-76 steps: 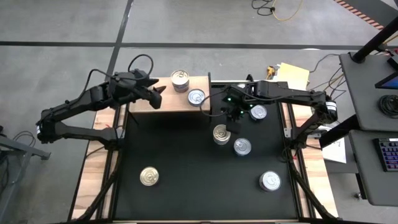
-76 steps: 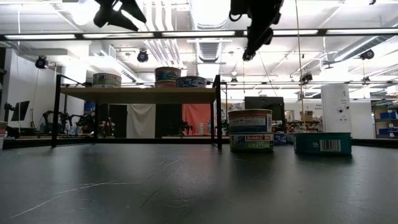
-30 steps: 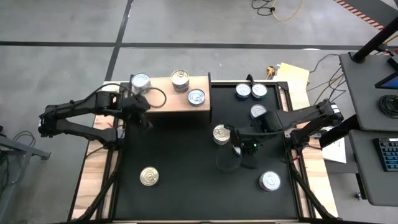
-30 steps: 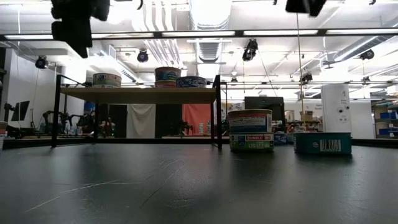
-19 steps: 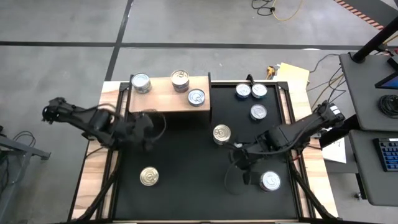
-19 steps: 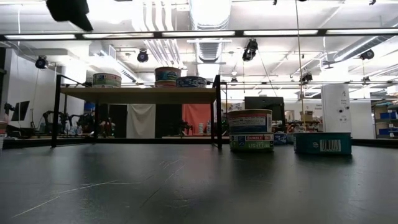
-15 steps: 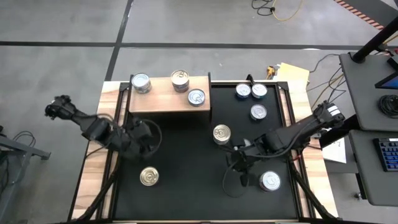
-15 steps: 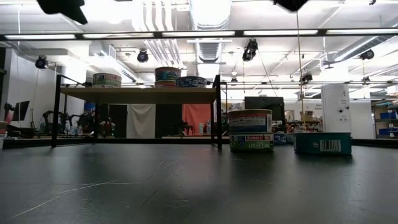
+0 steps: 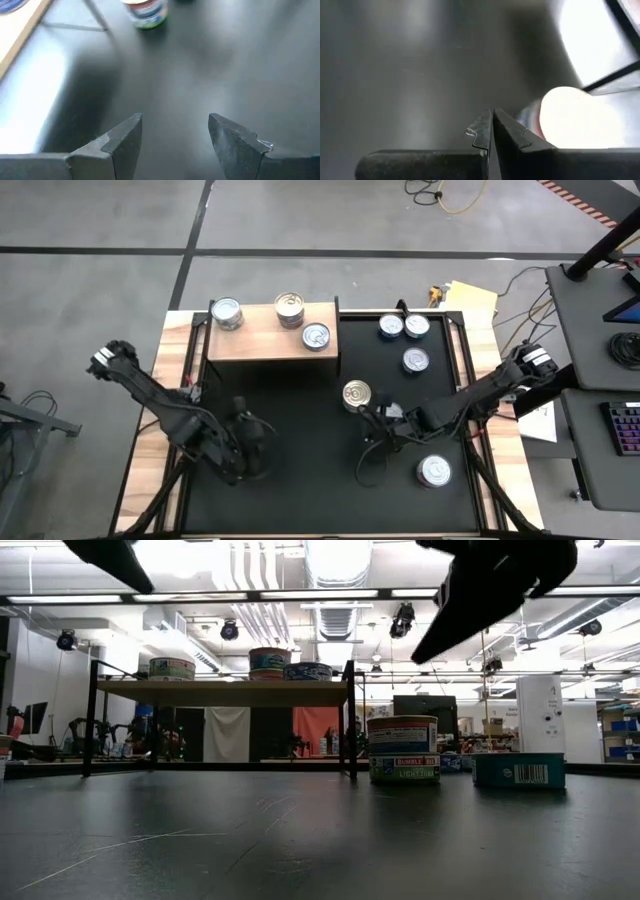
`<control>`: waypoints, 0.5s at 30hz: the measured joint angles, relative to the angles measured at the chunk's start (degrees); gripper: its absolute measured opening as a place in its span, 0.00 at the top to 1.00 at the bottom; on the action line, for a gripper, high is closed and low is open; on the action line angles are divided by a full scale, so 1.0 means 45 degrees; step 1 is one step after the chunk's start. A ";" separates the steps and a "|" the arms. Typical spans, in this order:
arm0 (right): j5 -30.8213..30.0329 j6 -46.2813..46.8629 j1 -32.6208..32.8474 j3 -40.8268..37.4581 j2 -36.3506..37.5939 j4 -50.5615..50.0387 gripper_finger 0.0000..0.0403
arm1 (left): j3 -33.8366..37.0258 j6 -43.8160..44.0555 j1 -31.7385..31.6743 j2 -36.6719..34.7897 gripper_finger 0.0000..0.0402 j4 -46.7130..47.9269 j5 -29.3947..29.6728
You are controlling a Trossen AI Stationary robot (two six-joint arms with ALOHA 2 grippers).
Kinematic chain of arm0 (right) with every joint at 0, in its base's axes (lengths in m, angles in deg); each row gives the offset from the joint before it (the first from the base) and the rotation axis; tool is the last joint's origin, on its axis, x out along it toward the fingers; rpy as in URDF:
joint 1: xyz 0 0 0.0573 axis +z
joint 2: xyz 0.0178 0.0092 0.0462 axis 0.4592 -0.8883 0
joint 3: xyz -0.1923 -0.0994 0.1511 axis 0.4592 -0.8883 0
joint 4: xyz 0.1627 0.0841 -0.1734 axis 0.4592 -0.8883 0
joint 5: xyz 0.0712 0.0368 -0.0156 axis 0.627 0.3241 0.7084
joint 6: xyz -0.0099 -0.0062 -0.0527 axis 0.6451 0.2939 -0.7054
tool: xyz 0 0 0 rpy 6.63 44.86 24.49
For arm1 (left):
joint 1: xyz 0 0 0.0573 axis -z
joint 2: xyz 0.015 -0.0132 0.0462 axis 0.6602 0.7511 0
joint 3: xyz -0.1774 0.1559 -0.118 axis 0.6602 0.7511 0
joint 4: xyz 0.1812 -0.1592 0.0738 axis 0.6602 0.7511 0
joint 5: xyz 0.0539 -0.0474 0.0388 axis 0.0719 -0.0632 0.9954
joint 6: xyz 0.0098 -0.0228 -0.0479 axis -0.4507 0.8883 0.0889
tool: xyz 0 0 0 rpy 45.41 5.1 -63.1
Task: Stack canned seafood by type on shelf
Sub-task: Put the red tuna can on the shelf
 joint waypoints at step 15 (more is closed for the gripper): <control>0.0046 0.4368 0.0052 -0.1575 0.0384 -0.0075 0.98 | -0.0010 -0.1587 -0.0010 0.1822 0.47 -0.2177 0.3196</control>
